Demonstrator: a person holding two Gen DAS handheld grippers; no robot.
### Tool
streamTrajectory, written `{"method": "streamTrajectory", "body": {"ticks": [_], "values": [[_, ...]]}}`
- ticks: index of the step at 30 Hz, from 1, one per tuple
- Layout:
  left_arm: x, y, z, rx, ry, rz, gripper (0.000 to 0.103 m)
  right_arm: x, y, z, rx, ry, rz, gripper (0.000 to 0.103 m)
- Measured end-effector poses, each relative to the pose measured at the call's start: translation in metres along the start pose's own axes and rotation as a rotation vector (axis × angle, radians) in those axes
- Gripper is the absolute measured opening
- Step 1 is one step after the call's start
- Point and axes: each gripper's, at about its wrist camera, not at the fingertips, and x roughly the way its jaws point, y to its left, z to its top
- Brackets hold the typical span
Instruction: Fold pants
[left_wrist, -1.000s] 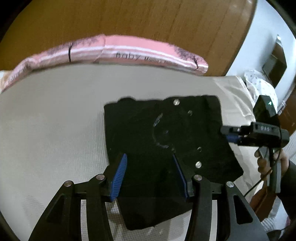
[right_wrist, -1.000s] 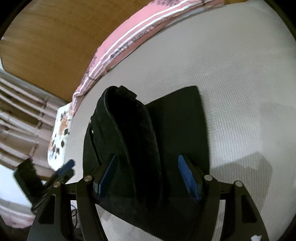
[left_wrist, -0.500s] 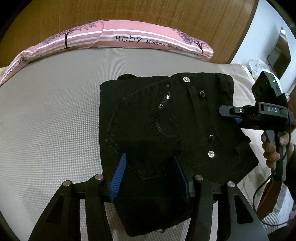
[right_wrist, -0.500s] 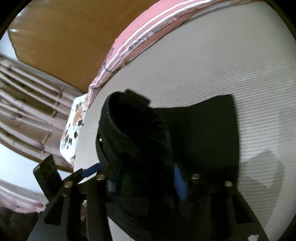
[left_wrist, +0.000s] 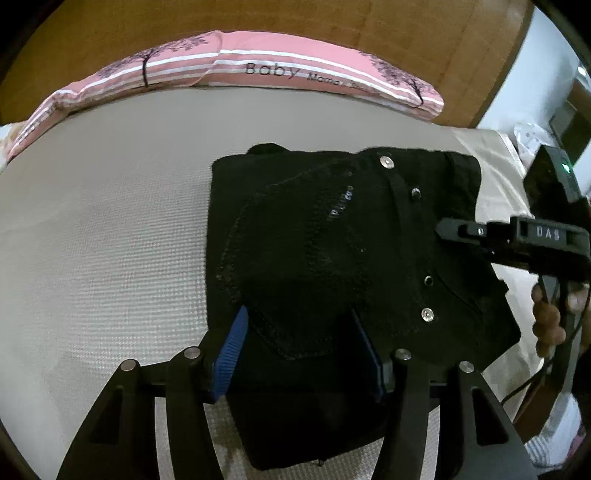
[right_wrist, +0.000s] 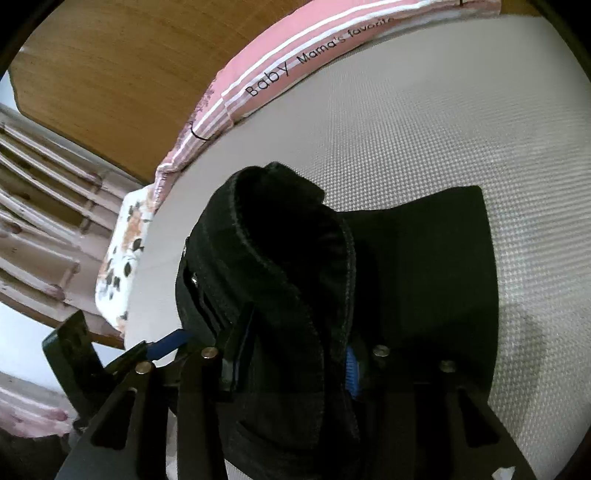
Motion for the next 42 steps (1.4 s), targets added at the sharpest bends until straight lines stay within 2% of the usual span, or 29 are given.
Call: {"method": "streamTrajectory", "body": {"ticks": [3,6,10,13,19,24,30,33,36,42], "values": [[-0.009,0.005,0.0,-0.022,-0.019,0.034,0.058,-0.009,0.01,-0.004,0.008,-0.024,-0.038,0.018],[-0.015,0.012,0.0,-0.028,-0.034,0.08,0.058,-0.018,0.023,-0.006,0.003,-0.041,-0.071,0.014],[-0.02,0.02,-0.002,-0.03,-0.037,0.149,0.058,-0.029,0.045,-0.008,-0.003,-0.053,-0.118,0.012],[-0.021,0.025,-0.001,-0.03,-0.036,0.176,0.058,-0.039,0.057,-0.008,-0.002,-0.065,-0.119,0.011],[-0.021,0.023,0.0,-0.026,-0.035,0.173,0.058,-0.065,0.069,-0.011,-0.003,-0.107,-0.119,0.01],[-0.015,0.01,0.004,0.004,-0.027,0.167,0.058,-0.083,0.056,-0.014,0.039,-0.14,-0.133,0.01],[-0.006,0.002,0.005,0.023,-0.005,0.152,0.058,-0.094,0.021,-0.019,0.103,-0.172,-0.173,0.01],[0.0,0.003,0.004,0.015,0.012,0.145,0.058,-0.081,0.005,-0.023,0.108,-0.143,-0.223,0.01],[0.002,0.005,0.003,0.003,0.015,0.13,0.06,-0.071,-0.018,-0.027,0.165,-0.139,-0.225,0.01],[0.003,0.008,0.003,-0.011,0.019,0.11,0.06,-0.076,-0.015,-0.029,0.15,-0.159,-0.227,0.009]]}}
